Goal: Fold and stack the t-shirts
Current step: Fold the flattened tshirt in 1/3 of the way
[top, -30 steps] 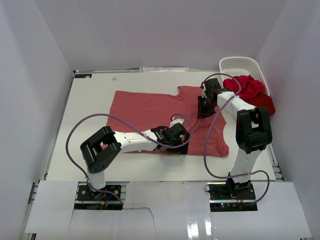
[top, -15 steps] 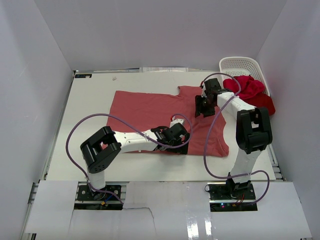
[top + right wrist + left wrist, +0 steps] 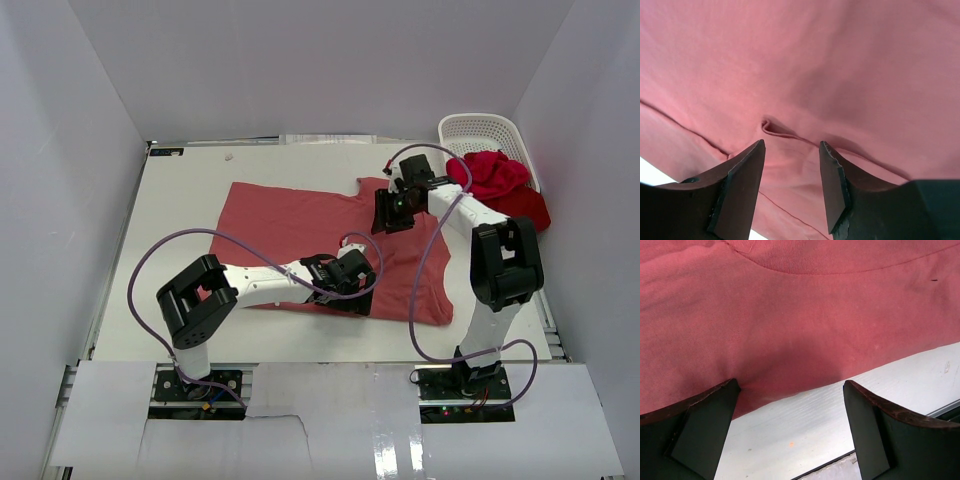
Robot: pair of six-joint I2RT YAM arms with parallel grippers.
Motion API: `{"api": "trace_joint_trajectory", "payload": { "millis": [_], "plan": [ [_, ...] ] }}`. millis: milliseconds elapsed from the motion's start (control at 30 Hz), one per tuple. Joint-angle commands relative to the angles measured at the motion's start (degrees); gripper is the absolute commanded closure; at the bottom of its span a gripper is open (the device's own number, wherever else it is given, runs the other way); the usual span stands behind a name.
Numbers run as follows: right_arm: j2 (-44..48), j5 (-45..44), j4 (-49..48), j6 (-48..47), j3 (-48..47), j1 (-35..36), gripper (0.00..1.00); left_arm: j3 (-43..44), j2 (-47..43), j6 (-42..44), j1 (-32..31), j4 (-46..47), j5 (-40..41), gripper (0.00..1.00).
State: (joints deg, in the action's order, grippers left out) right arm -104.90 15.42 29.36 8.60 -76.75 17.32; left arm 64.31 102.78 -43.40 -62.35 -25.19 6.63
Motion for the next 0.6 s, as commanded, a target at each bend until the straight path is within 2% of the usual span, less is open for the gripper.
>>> {"api": "trace_joint_trajectory", "payload": {
  "millis": [0,567],
  "plan": [
    [-2.6,3.6,-0.9,0.5,-1.4,2.3,0.46,-2.3,3.5,-1.3,-0.5,-9.9,-1.8,0.02],
    [-6.2,-0.2,-0.7,1.4,-0.3,6.6,0.48,-3.2,4.0,-1.3,-0.5,-9.8,-1.5,0.02]
  ]
}}
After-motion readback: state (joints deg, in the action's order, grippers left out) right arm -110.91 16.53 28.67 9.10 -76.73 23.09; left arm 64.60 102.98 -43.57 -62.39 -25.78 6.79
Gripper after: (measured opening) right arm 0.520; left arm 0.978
